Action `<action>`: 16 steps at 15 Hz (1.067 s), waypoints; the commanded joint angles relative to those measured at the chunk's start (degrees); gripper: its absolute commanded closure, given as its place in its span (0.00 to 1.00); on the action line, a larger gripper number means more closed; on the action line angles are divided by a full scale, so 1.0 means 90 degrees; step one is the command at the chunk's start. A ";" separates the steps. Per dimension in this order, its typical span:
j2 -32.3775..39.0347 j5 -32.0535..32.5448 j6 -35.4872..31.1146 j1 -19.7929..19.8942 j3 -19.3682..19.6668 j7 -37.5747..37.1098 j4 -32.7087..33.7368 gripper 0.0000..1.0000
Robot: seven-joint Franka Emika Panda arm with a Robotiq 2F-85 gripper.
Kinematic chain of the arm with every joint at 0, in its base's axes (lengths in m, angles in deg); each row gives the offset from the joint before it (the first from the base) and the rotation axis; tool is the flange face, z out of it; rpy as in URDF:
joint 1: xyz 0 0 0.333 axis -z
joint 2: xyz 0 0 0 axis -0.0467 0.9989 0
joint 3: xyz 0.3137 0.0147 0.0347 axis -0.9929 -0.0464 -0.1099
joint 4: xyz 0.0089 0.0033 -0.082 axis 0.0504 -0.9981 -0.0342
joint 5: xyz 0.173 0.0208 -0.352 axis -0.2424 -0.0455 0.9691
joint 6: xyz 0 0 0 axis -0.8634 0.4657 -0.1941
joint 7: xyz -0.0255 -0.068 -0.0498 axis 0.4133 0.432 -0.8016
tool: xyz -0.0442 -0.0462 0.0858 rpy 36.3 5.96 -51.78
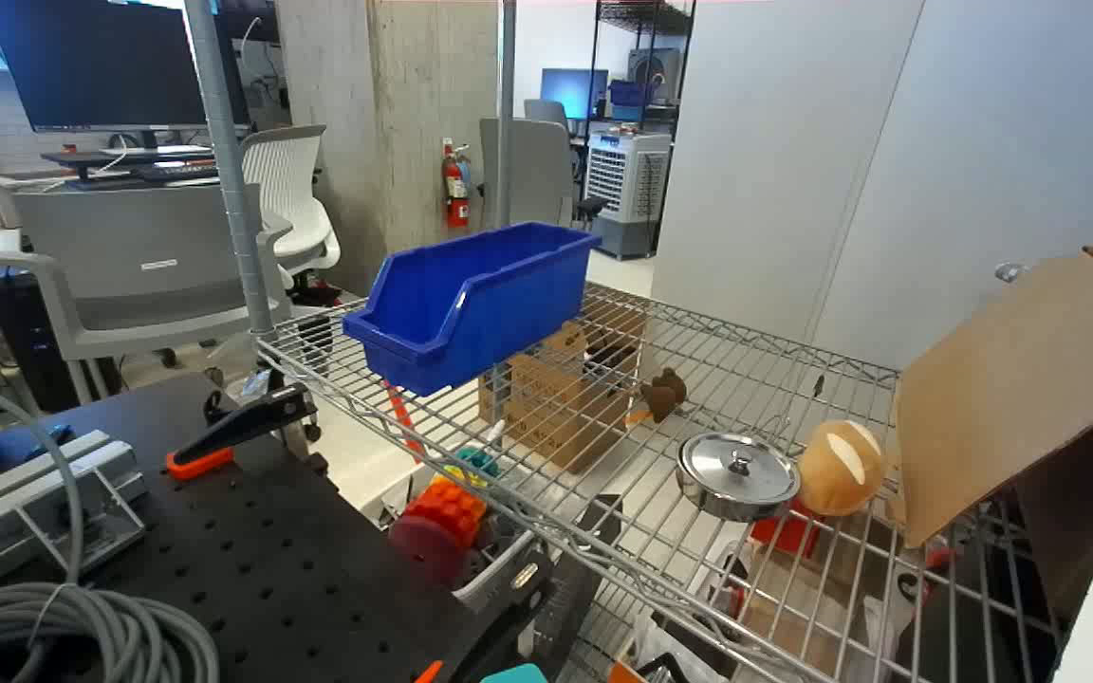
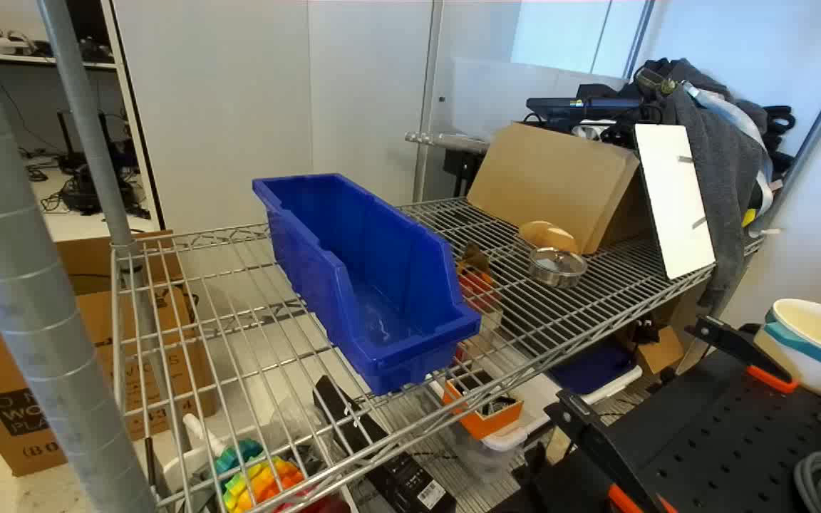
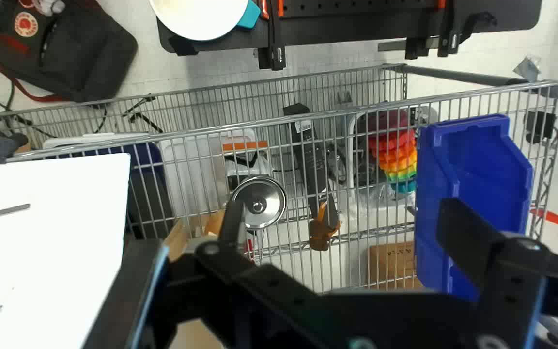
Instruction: Move the brown bear forward
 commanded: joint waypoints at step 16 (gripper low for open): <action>0.2107 -0.0412 -0.0032 -0.0032 -0.0828 -0.1194 0.1471 0.00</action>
